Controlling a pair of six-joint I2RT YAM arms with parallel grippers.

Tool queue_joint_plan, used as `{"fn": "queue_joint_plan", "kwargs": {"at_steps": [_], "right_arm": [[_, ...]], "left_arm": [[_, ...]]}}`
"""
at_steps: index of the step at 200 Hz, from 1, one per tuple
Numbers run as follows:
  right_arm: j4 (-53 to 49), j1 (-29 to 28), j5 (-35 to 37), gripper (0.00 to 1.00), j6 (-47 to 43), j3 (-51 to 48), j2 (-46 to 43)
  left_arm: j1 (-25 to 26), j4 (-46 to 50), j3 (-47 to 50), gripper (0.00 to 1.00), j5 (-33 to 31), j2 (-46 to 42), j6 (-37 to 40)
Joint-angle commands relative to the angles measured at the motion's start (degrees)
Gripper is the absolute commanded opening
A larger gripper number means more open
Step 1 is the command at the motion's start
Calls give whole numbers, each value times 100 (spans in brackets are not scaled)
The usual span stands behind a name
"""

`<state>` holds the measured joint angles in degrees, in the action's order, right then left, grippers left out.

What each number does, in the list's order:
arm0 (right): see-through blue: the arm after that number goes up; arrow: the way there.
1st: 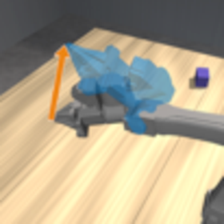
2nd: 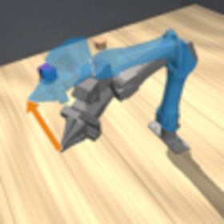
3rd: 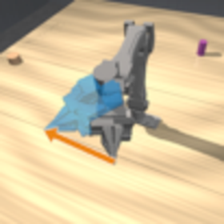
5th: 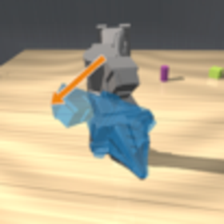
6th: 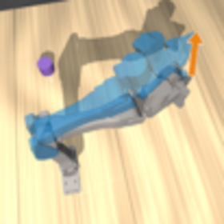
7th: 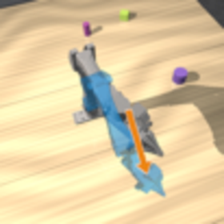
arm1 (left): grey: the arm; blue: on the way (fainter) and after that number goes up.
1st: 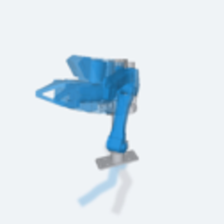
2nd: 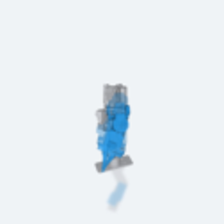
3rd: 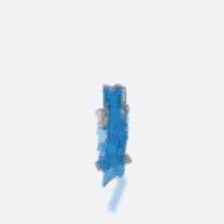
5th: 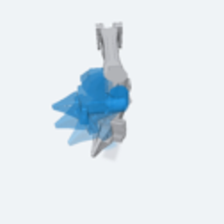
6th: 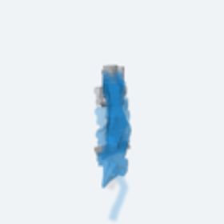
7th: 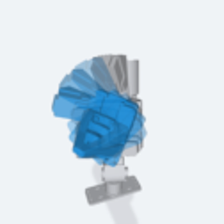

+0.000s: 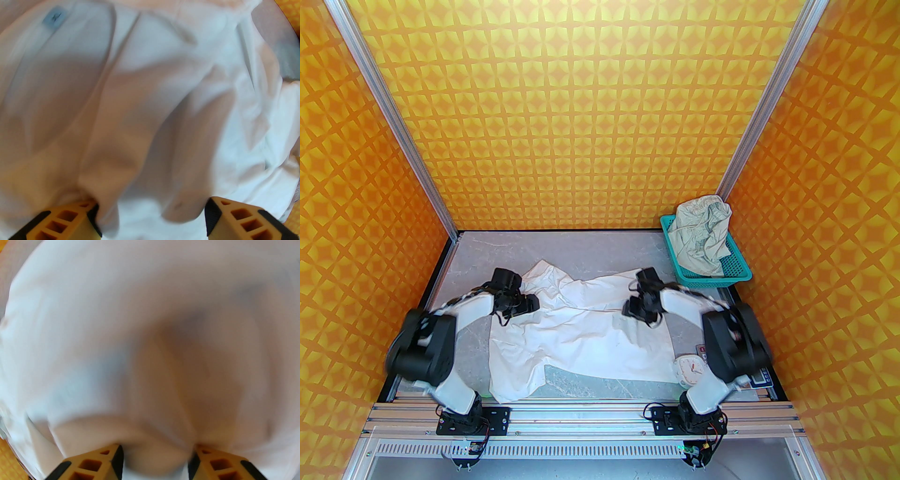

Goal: Fold and stack the mixed laundry pile

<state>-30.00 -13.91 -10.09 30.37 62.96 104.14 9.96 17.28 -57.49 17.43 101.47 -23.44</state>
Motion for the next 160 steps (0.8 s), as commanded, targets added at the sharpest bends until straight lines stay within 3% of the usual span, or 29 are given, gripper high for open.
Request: {"fn": "queue_joint_plan", "kwargs": {"at_steps": [1,49,85,108,160], "right_arm": [[419,77,-33,51,223,752,796],[19,366,-143,53,449,2919,2394],[-677,524,-196,57,133,4279,2713],[-494,521,-149,59,-43,3560,1792],[248,716,-233,62,11,-55,-1029]], "left_arm": [[-151,-623,-607,74,55,855,-118],[-379,-261,-2781,74,83,2427,-138],[-486,130,-3667,71,138,2451,72],[-484,203,-3006,75,23,1493,216],[-506,800,-138,80,-729,-1156,137]]}}
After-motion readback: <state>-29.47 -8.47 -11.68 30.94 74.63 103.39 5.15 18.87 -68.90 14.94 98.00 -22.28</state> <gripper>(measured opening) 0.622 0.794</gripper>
